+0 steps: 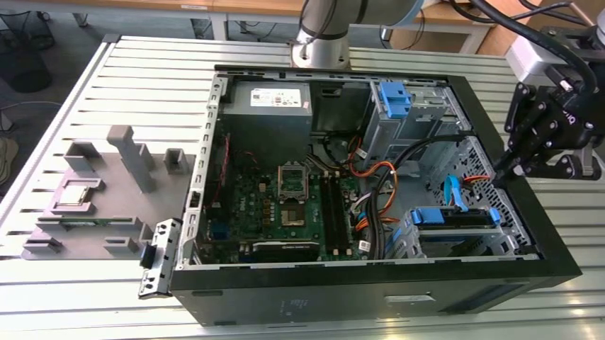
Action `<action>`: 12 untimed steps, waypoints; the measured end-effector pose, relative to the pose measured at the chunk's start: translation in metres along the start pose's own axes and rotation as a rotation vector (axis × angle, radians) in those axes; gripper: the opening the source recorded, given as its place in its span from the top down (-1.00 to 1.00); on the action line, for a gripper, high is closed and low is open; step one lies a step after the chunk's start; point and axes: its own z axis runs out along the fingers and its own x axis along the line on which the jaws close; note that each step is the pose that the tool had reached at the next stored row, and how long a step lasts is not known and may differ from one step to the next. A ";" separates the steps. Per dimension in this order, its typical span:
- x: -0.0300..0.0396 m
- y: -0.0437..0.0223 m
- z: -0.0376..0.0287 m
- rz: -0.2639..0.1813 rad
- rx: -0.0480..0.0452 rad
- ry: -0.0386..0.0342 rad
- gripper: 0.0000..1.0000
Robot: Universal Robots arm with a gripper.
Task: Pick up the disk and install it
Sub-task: 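Insert the second disk wire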
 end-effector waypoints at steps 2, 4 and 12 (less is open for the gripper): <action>-0.0014 -0.0015 0.0009 0.000 -0.0005 0.0001 0.53; -0.0029 -0.0027 0.0021 0.000 -0.0010 0.0000 0.53; -0.0059 -0.0046 0.0055 0.000 -0.0028 0.0003 0.53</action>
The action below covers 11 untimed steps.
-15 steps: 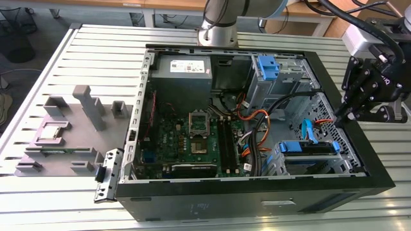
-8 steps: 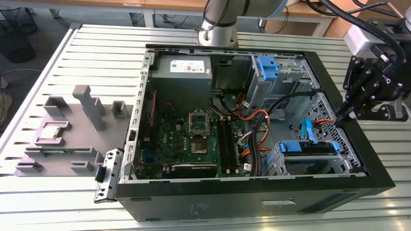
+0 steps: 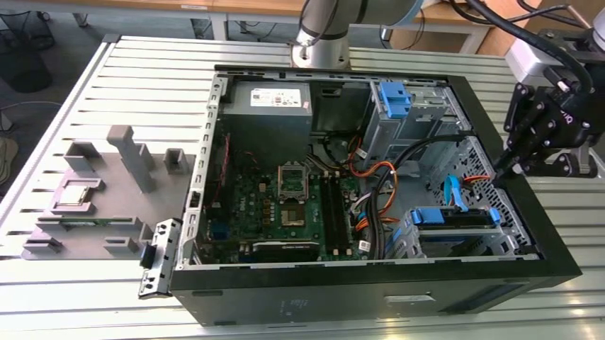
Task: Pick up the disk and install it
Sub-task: 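Insert the second disk wire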
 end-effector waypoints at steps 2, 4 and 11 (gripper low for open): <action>-0.0002 0.0000 0.0005 0.000 -0.0005 0.0022 0.53; -0.0005 0.0000 0.0011 0.000 -0.0012 0.0057 0.53; -0.0007 0.0000 0.0023 0.000 -0.0032 0.0133 0.53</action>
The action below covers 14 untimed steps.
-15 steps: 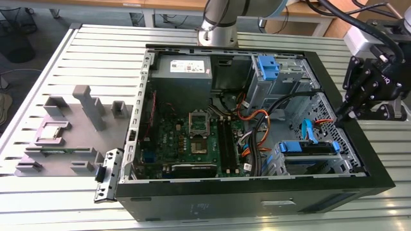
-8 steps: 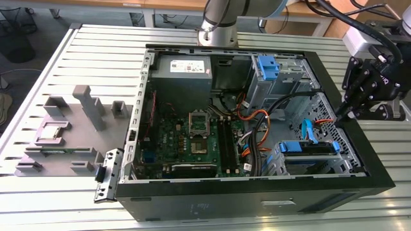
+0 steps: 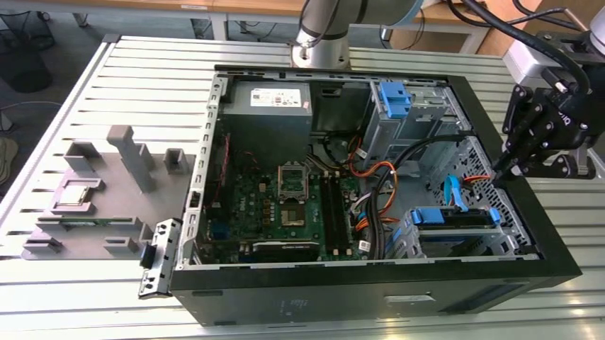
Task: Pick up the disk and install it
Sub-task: 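Insert the second disk wire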
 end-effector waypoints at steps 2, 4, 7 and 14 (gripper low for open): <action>0.0000 0.0000 0.0001 0.000 -0.0001 -0.0001 0.53; 0.0000 0.0000 0.0001 0.000 -0.0001 -0.0001 0.53; -0.0001 0.0000 0.0001 0.000 -0.0002 -0.0001 0.53; -0.0001 0.0000 0.0012 0.000 -0.0003 0.0000 0.38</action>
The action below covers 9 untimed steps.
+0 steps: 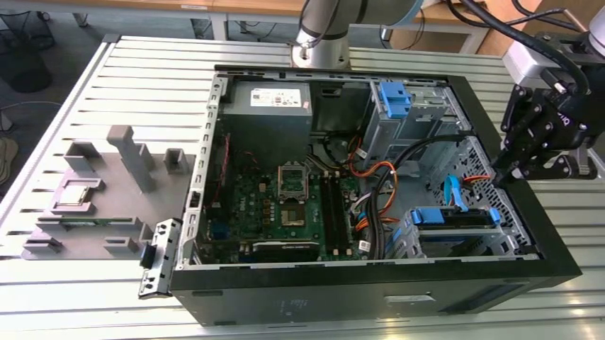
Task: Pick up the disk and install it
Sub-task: 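Insert the second disk wire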
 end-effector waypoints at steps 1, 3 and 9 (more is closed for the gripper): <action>0.0001 0.0000 0.0006 0.000 0.0000 0.0011 0.38; 0.0001 -0.0003 0.0016 0.000 -0.0007 0.0061 0.38; 0.0001 -0.0011 0.0041 0.000 -0.0053 0.0132 0.38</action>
